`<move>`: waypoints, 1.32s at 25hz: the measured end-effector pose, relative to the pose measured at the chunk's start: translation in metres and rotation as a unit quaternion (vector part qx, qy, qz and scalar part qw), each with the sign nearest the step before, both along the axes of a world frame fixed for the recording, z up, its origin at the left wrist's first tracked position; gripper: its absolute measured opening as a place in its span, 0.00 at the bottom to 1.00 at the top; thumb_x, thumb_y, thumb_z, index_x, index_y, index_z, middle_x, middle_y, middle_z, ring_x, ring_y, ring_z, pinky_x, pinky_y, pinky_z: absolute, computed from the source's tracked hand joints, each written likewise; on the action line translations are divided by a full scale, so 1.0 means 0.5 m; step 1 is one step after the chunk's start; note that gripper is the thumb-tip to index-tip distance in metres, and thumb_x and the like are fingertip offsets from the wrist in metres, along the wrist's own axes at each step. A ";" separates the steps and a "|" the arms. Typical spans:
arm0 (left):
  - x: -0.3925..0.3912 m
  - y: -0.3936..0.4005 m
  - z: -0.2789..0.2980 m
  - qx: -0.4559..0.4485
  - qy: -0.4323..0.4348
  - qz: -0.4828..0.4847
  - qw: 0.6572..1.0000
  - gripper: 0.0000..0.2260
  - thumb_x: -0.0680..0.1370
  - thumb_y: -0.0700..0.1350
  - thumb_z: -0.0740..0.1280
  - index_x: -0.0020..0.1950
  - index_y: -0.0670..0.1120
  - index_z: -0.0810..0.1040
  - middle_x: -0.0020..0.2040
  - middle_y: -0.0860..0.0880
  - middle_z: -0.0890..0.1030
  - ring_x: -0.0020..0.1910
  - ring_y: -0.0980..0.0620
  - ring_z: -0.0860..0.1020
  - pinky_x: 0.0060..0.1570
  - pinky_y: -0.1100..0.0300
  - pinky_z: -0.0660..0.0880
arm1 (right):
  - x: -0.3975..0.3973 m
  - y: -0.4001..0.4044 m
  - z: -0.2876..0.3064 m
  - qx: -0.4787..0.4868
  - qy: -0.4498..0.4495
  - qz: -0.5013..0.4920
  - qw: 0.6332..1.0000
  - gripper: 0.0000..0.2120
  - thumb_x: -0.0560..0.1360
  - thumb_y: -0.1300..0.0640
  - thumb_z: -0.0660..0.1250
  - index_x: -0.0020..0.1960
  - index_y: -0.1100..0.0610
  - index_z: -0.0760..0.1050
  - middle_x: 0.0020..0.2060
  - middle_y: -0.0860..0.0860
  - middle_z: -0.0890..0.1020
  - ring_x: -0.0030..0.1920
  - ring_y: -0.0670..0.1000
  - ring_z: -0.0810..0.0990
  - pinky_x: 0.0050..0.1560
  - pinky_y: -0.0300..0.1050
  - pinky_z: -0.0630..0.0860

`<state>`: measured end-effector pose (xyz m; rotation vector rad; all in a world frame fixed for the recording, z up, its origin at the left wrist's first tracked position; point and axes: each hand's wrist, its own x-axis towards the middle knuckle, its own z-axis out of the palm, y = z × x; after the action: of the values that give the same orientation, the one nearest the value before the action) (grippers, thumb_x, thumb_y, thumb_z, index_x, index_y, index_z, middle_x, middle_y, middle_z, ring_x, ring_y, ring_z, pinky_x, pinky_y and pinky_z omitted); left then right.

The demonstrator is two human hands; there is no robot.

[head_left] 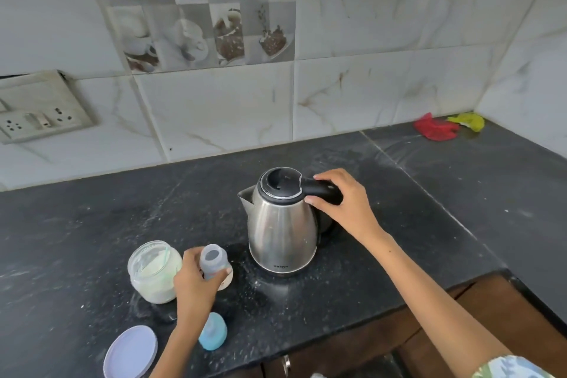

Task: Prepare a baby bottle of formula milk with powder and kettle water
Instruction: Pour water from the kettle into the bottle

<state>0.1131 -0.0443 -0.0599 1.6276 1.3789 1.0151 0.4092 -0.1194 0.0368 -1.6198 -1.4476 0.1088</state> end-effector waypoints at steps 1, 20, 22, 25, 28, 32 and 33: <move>0.001 0.000 -0.001 0.000 -0.004 0.003 1.000 0.23 0.65 0.36 0.79 0.53 0.47 0.72 0.48 0.50 0.80 0.47 0.48 0.78 0.44 0.57 0.73 | 0.008 0.005 0.002 -0.034 0.038 0.024 0.998 0.18 0.69 0.45 0.76 0.55 0.49 0.78 0.49 0.42 0.82 0.51 0.42 0.80 0.52 0.34 0.74; 0.030 -0.009 0.052 0.034 0.005 0.005 0.999 0.25 0.62 0.37 0.81 0.55 0.47 0.76 0.50 0.54 0.82 0.52 0.53 0.80 0.53 0.58 0.76 | -0.017 0.020 0.087 -0.004 0.086 0.150 0.985 0.22 0.55 0.46 0.84 0.47 0.48 0.85 0.40 0.39 0.87 0.43 0.40 0.85 0.46 0.33 0.79; 0.029 -0.007 0.054 0.037 0.007 0.006 0.999 0.25 0.62 0.36 0.81 0.55 0.46 0.76 0.50 0.53 0.83 0.52 0.51 0.80 0.54 0.55 0.76 | -0.025 0.024 0.108 -0.020 0.056 0.165 0.984 0.22 0.54 0.46 0.84 0.47 0.48 0.85 0.39 0.39 0.87 0.42 0.39 0.84 0.46 0.32 0.78; 0.024 -0.004 0.049 0.034 0.015 0.002 0.999 0.25 0.62 0.35 0.81 0.56 0.46 0.76 0.50 0.52 0.83 0.52 0.51 0.80 0.53 0.57 0.76 | -0.039 0.031 0.130 -0.054 0.031 0.186 0.981 0.22 0.54 0.43 0.83 0.46 0.48 0.86 0.39 0.39 0.86 0.42 0.38 0.84 0.46 0.32 0.78; 0.017 -0.007 0.047 0.032 0.021 -0.001 0.999 0.25 0.62 0.35 0.80 0.55 0.47 0.76 0.50 0.54 0.83 0.52 0.54 0.80 0.52 0.58 0.77 | -0.051 0.034 0.143 -0.074 0.016 0.186 0.980 0.23 0.54 0.42 0.82 0.46 0.47 0.85 0.39 0.39 0.86 0.43 0.38 0.84 0.47 0.37 0.79; 0.008 -0.009 0.046 0.027 0.030 0.002 0.999 0.25 0.62 0.34 0.80 0.55 0.47 0.76 0.50 0.55 0.82 0.52 0.54 0.80 0.51 0.61 0.75 | -0.069 0.044 0.155 -0.085 -0.004 0.188 0.978 0.21 0.54 0.44 0.83 0.45 0.47 0.85 0.38 0.40 0.86 0.41 0.38 0.84 0.46 0.41 0.79; 0.005 -0.009 0.046 0.025 0.031 0.001 0.999 0.25 0.62 0.34 0.80 0.55 0.47 0.76 0.50 0.55 0.82 0.52 0.54 0.79 0.51 0.62 0.74 | -0.072 0.045 0.157 -0.089 -0.006 0.186 0.978 0.21 0.54 0.44 0.84 0.45 0.47 0.85 0.38 0.40 0.86 0.41 0.38 0.84 0.46 0.42 0.79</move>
<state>0.1158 -0.0490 -0.0372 1.7078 1.4076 1.0147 0.3732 -0.0967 0.1155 -1.4703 -1.7806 0.4540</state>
